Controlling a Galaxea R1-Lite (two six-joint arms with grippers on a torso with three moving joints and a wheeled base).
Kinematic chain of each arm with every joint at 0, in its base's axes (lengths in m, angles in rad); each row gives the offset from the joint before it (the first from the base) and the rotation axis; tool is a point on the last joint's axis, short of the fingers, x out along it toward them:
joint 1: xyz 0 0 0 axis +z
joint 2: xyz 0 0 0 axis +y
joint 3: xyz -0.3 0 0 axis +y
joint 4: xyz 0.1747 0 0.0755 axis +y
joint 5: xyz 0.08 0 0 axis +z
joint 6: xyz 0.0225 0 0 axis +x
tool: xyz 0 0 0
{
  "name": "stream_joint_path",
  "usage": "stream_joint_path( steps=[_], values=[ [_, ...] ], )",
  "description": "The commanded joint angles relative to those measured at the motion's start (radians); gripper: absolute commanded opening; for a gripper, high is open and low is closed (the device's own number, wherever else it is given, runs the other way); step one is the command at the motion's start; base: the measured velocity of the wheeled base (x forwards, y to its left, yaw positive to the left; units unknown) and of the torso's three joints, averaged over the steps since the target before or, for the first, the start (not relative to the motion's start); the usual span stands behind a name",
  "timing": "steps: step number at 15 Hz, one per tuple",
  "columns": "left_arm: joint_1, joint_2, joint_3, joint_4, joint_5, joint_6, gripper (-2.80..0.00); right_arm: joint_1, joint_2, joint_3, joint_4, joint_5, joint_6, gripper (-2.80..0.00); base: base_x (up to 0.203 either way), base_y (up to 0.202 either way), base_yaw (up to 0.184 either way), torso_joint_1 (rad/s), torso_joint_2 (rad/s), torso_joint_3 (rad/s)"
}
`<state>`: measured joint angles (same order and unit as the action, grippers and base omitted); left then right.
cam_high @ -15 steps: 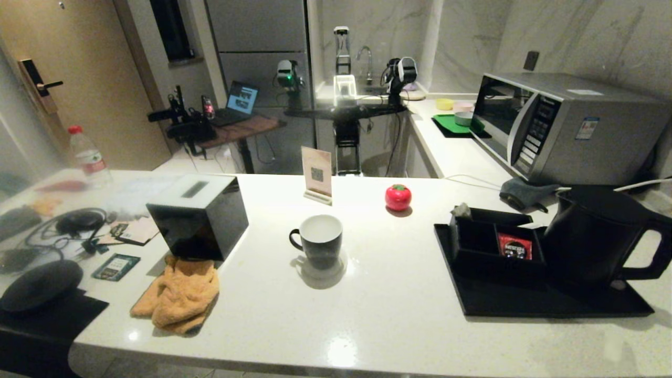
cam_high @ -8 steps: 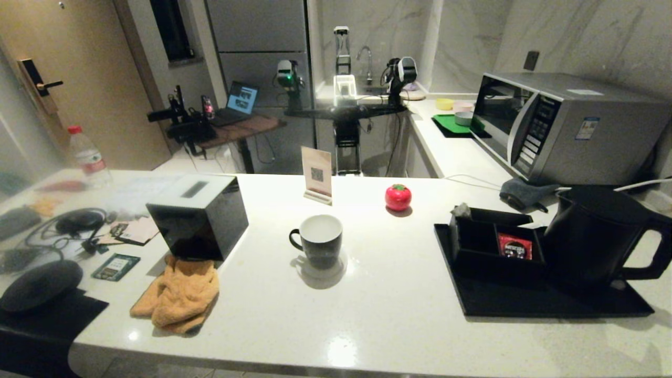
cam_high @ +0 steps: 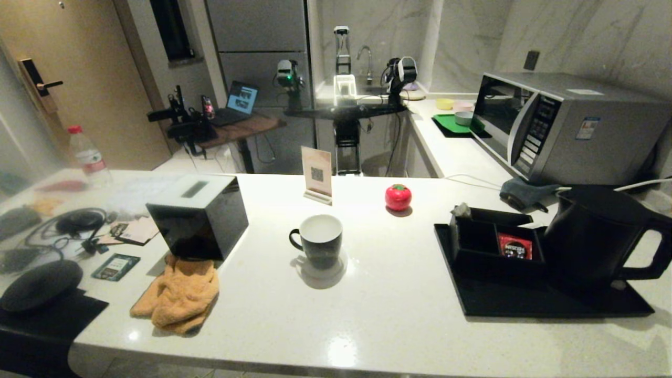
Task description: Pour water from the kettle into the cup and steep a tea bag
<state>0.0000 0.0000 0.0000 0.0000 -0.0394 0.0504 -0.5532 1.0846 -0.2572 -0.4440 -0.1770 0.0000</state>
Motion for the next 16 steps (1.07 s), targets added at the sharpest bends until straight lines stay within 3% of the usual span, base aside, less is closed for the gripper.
stream_joint_path(
  steps=[1, 8, 16],
  values=[
    [0.000, 0.000, 0.000, 0.000, -0.001, 0.000, -2.80, 0.000, 0.153, 0.016, -0.118, -0.001, -0.003, 0.00, 0.000, 0.000, 0.000, 0.000, 0.00, 0.000],
    [0.000, 0.000, 0.000, 0.000, -0.001, 0.000, -2.80, -0.002, 0.372, 0.038, -0.438, -0.030, -0.003, 0.00, 0.000, 0.000, 0.000, 0.000, 0.00, 0.000],
    [0.000, 0.000, 0.000, 0.000, -0.001, 0.000, -2.80, -0.001, 0.480, 0.041, -0.511, -0.046, 0.019, 0.00, 0.000, 0.000, 0.000, 0.000, 0.00, 0.000]
  ],
)
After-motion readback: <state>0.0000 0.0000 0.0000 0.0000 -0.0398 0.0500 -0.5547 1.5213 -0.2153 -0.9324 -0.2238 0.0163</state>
